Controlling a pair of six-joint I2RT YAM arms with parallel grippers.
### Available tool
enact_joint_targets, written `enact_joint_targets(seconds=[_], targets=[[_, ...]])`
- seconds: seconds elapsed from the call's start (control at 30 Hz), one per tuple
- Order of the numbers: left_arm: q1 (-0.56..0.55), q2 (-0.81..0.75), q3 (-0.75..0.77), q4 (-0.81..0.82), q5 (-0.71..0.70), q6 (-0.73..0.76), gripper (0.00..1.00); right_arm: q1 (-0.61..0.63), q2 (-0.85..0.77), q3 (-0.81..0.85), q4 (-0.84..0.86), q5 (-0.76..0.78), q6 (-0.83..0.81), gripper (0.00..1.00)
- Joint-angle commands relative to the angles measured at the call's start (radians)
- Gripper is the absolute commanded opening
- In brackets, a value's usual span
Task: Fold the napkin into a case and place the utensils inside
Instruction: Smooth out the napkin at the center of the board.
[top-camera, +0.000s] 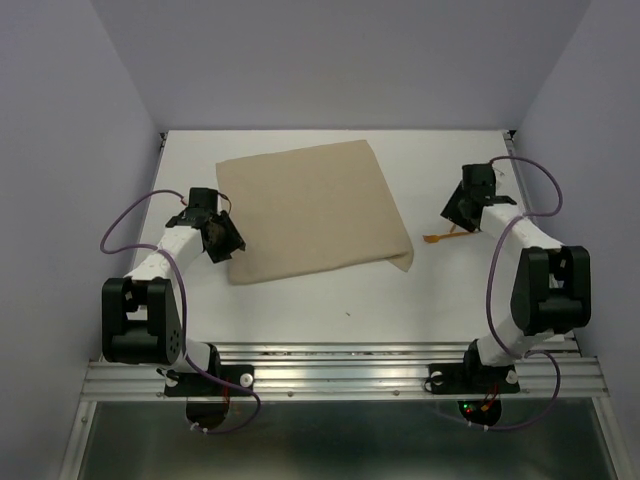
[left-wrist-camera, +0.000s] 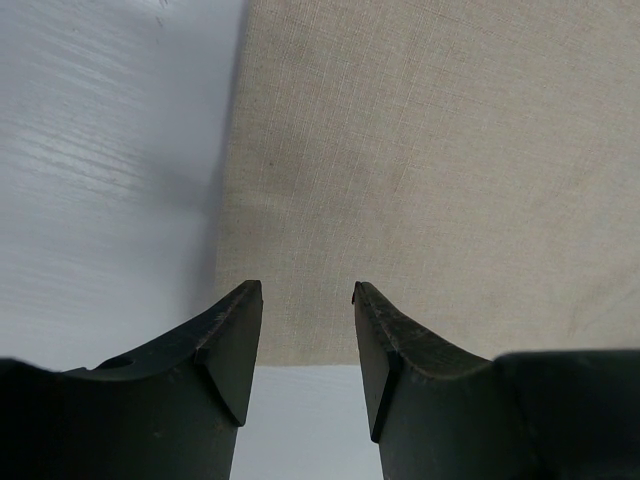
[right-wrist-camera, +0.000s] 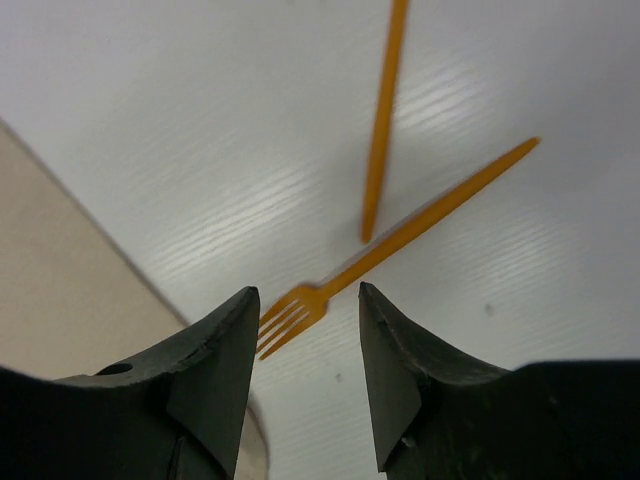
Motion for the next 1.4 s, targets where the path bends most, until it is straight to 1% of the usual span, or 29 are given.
enact_joint_targets(seconds=[0.0, 0.07, 0.2, 0.3, 0.4, 0.53, 0.73, 0.97, 1.0, 1.03, 1.07, 1.1, 1.13, 1.17, 1.23, 1.27, 1.3, 1.37], targets=[[-0.004, -0.047, -0.025, -0.027, -0.032, -0.014, 0.52, 0.160, -0.111, -0.048, 0.010, -0.064, -0.007, 0.52], [-0.004, -0.081, -0.060, -0.047, -0.051, -0.041, 0.52, 0.220, -0.147, -0.085, -0.011, -0.067, 0.019, 0.53], [-0.004, -0.142, -0.114, -0.056, -0.077, -0.100, 0.54, 0.239, -0.206, -0.186, 0.002, -0.155, 0.079, 0.53], [-0.004, -0.168, -0.134, -0.061, -0.078, -0.129, 0.55, 0.271, -0.229, -0.248, 0.006, -0.179, 0.107, 0.54], [-0.004, -0.158, -0.150, -0.070, -0.130, -0.163, 0.55, 0.309, -0.238, -0.292, 0.003, -0.188, 0.125, 0.56], [-0.002, -0.147, -0.163, -0.065, -0.129, -0.198, 0.55, 0.322, -0.241, -0.343, 0.021, -0.188, 0.148, 0.56], [-0.004, -0.177, -0.205, -0.047, -0.118, -0.230, 0.54, 0.332, -0.237, -0.357, 0.036, -0.189, 0.157, 0.56], [-0.005, -0.151, -0.234, 0.010, -0.098, -0.226, 0.52, 0.341, -0.204, -0.363, 0.065, -0.191, 0.161, 0.56], [-0.004, -0.147, -0.234, 0.022, -0.094, -0.221, 0.49, 0.341, -0.200, -0.363, 0.070, -0.189, 0.162, 0.56], [-0.004, -0.142, -0.230, 0.028, -0.094, -0.221, 0.43, 0.341, -0.189, -0.363, 0.076, -0.189, 0.162, 0.55], [-0.004, -0.138, -0.229, 0.028, -0.094, -0.218, 0.35, 0.341, -0.185, -0.362, 0.081, -0.188, 0.162, 0.55], [-0.004, -0.130, -0.225, 0.036, -0.094, -0.215, 0.25, 0.341, -0.178, -0.355, 0.085, -0.188, 0.164, 0.54], [-0.004, -0.127, -0.222, 0.039, -0.094, -0.212, 0.20, 0.352, -0.165, -0.354, 0.090, -0.183, 0.164, 0.54], [-0.004, -0.122, -0.216, 0.044, -0.063, -0.209, 0.16, 0.364, -0.157, -0.354, 0.092, -0.174, 0.165, 0.53], [-0.004, -0.119, -0.213, 0.051, -0.051, -0.204, 0.05, 0.374, -0.142, -0.354, 0.101, -0.162, 0.173, 0.52], [-0.004, -0.118, -0.208, 0.053, -0.049, -0.201, 0.04, 0.383, -0.122, -0.354, 0.111, -0.150, 0.180, 0.51], [-0.004, -0.118, -0.206, 0.054, -0.048, -0.200, 0.00, 0.383, -0.111, -0.351, 0.118, -0.142, 0.182, 0.50], [-0.004, -0.119, -0.197, 0.053, -0.042, -0.197, 0.00, 0.392, -0.091, -0.343, 0.127, -0.105, 0.188, 0.46]])
